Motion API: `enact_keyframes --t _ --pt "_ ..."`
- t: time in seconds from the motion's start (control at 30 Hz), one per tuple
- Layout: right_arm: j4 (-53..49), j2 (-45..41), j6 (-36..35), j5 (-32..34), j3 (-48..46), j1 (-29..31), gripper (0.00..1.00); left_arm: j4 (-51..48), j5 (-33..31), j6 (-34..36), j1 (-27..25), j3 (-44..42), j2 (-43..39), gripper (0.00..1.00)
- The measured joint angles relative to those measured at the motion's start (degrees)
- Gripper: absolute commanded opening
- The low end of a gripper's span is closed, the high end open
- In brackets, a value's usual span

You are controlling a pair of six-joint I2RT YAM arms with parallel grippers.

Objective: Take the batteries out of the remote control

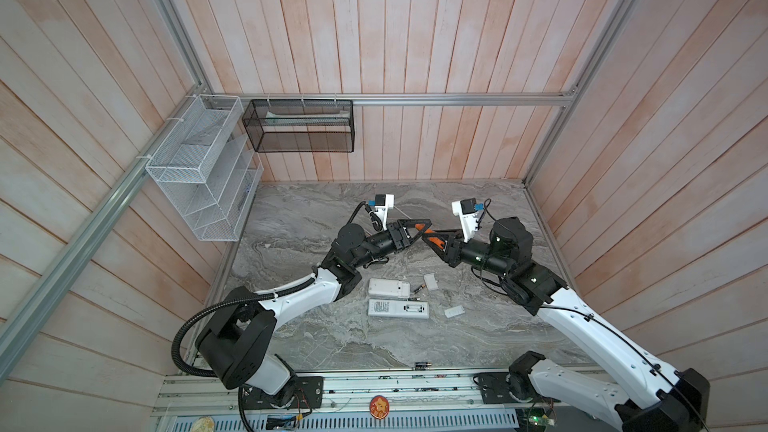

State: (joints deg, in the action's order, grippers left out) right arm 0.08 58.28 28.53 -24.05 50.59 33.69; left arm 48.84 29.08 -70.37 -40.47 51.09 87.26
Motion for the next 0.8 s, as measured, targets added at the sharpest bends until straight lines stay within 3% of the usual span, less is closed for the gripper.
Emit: enact_keyframes --t 0.1,0.17,0.33,0.53,0.7,0.8 --pt "0.35 0.00 -0.22 0.02 0.02 0.02 0.00 -0.28 -0.44 -0.55 0.02 0.13 0.33 0.20" --pt "0.92 -0.02 -0.52 -0.22 -0.09 0.02 0.00 -0.09 -0.35 -2.58 0.17 0.61 0.42 0.16" --pt "1.64 -0.46 -0.92 0.26 -0.07 0.00 0.18 -2.27 0.09 -1.95 0.17 2.34 0.37 0.02" --pt "-3.30 -0.63 -2.73 -0.11 0.44 0.13 0.64 -6.51 1.88 1.88 0.33 3.91 0.35 0.00" --pt "-12.09 -0.63 -5.05 -3.76 4.39 -1.70 0.81 -13.49 3.89 6.36 2.38 4.81 -0.22 0.00" --pt "-16.44 -0.68 -6.14 -9.25 7.08 -5.53 0.84 -19.06 6.32 9.75 4.04 6.21 -0.85 0.00"
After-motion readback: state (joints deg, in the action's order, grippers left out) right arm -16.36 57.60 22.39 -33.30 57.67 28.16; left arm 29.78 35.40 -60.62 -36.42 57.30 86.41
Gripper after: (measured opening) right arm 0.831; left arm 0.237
